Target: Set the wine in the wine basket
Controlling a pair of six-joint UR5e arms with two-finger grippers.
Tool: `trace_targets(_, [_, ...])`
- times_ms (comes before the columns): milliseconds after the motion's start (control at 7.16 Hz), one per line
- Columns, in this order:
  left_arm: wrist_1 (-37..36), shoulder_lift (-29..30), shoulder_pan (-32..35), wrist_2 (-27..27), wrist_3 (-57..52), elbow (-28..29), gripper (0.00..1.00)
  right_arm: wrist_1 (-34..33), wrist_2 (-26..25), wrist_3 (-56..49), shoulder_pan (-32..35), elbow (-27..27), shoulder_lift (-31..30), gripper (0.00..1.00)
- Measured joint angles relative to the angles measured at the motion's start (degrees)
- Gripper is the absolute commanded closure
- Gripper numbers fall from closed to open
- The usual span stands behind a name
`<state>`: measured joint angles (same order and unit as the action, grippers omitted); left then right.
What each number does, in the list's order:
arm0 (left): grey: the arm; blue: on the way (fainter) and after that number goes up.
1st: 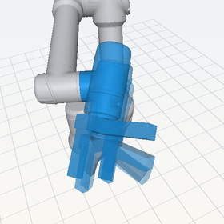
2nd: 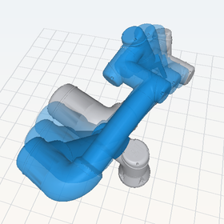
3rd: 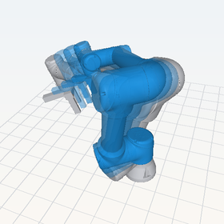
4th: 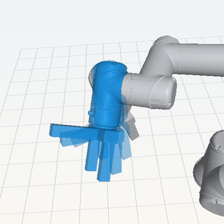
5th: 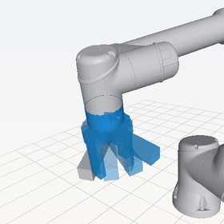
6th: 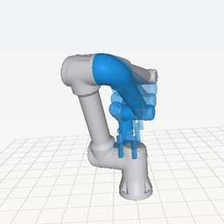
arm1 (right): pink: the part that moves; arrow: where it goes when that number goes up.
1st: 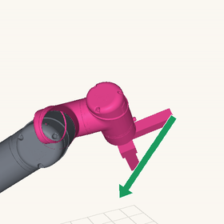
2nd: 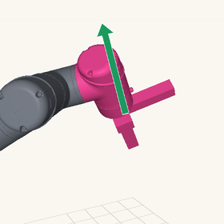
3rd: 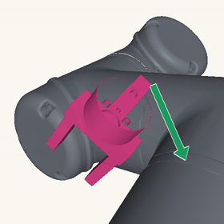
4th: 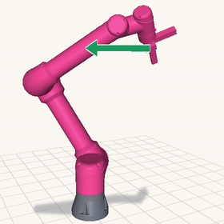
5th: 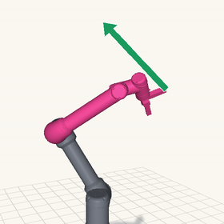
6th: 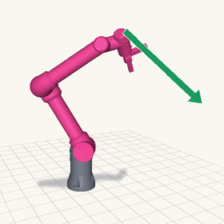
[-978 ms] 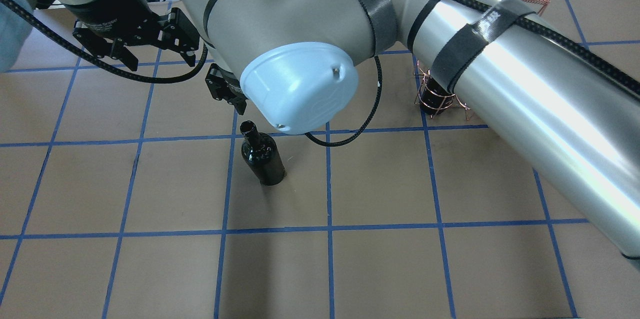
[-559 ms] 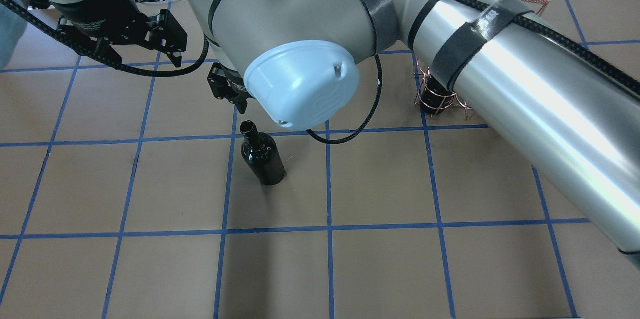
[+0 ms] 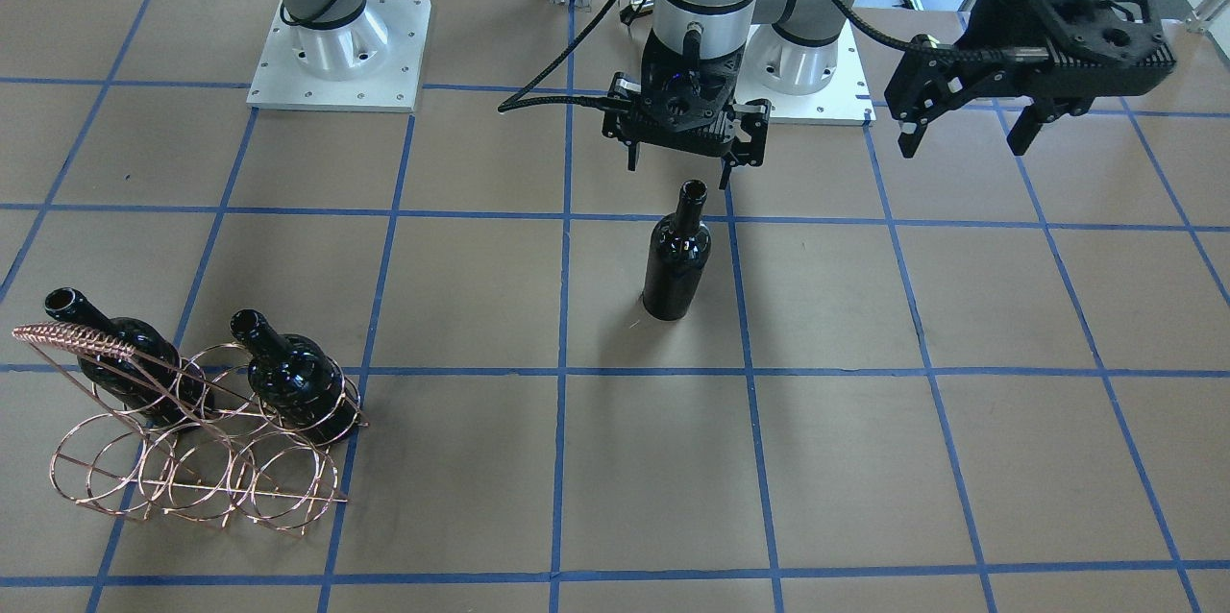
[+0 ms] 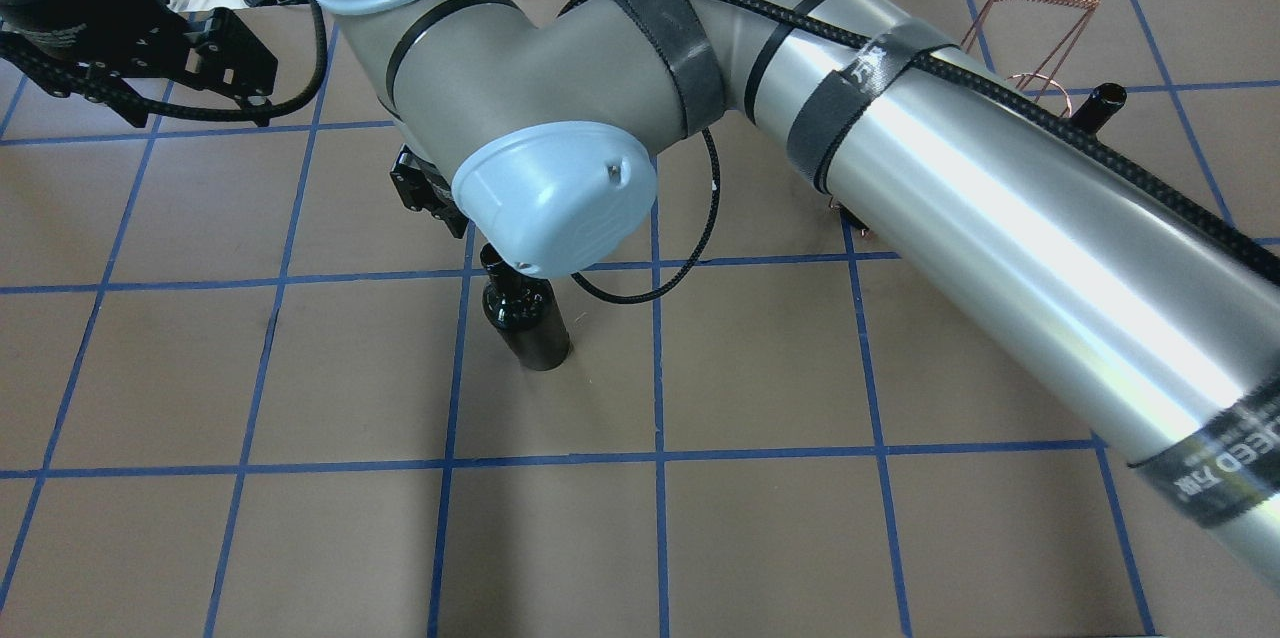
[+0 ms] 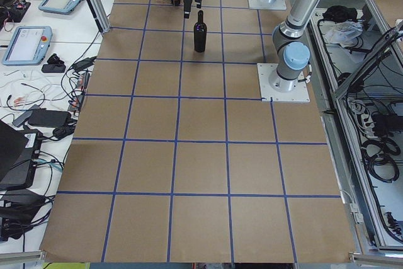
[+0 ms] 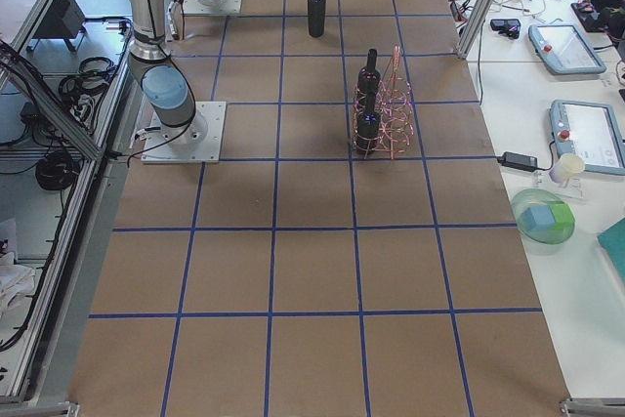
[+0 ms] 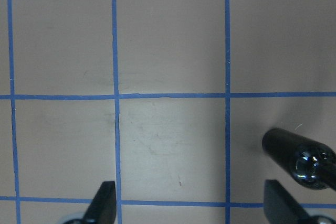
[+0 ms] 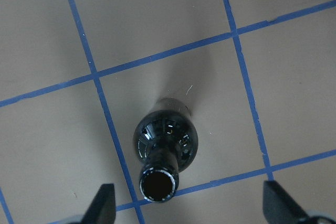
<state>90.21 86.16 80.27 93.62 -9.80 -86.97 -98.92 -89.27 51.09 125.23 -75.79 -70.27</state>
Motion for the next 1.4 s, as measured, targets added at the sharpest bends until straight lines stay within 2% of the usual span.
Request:
trace_targets(419, [1.6, -0.7, -7.0, -0.3, -2.9, 0.0, 0.00, -2.2, -0.6, -2.0, 0.2, -0.3, 4.0, 0.00])
trace_targets(698, [1.8, -0.8, -8.8, -0.6, -3.6, -0.1, 0.00, -2.7, -0.8, -2.6, 0.3, -0.5, 5.7, 0.02])
trace_targets(1257, [1.8, -0.8, -9.1, -0.7, -3.8, -0.2, 0.00, -1.8, -0.9, -3.0, 1.4, -0.7, 5.7, 0.42])
trace_targets(1397, [1.8, -0.8, -9.1, -0.8, -3.8, -0.3, 0.00, -1.8, -0.9, -3.2, 1.5, -0.7, 5.7, 0.57])
